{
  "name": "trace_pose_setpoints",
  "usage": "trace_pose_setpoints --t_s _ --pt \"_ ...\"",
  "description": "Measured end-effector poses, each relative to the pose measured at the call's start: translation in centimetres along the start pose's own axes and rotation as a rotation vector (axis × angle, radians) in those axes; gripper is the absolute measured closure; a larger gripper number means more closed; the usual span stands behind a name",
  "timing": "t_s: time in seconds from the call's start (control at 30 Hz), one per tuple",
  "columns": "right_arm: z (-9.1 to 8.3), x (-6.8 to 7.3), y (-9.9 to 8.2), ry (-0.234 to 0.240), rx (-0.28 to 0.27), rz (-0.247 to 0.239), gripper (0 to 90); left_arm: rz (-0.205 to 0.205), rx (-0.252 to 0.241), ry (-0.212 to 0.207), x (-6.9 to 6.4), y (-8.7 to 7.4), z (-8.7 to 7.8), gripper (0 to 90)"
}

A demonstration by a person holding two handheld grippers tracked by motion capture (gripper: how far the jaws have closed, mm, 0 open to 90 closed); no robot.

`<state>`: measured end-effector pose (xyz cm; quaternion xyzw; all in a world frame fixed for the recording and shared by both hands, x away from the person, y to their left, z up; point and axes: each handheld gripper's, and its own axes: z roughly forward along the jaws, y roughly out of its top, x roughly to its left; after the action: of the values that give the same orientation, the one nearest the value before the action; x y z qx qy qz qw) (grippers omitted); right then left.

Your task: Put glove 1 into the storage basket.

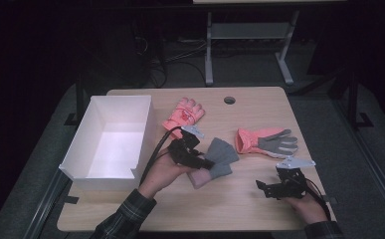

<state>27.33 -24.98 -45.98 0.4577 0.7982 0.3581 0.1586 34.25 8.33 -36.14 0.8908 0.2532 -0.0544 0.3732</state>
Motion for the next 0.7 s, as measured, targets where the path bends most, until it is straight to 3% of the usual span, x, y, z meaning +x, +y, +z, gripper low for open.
trace_pose_setpoints --t_s 0.23,0.7 --pt "0.0 -0.1 0.0 -0.002 -0.002 0.008 5.7 -0.009 -0.028 0.024 0.3 0.3 -2.4 65.0" --pt "0.0 -0.2 0.0 -0.004 -0.003 0.009 5.7 -0.06 -0.131 0.104 2.3 -0.2 -8.1 65.0"
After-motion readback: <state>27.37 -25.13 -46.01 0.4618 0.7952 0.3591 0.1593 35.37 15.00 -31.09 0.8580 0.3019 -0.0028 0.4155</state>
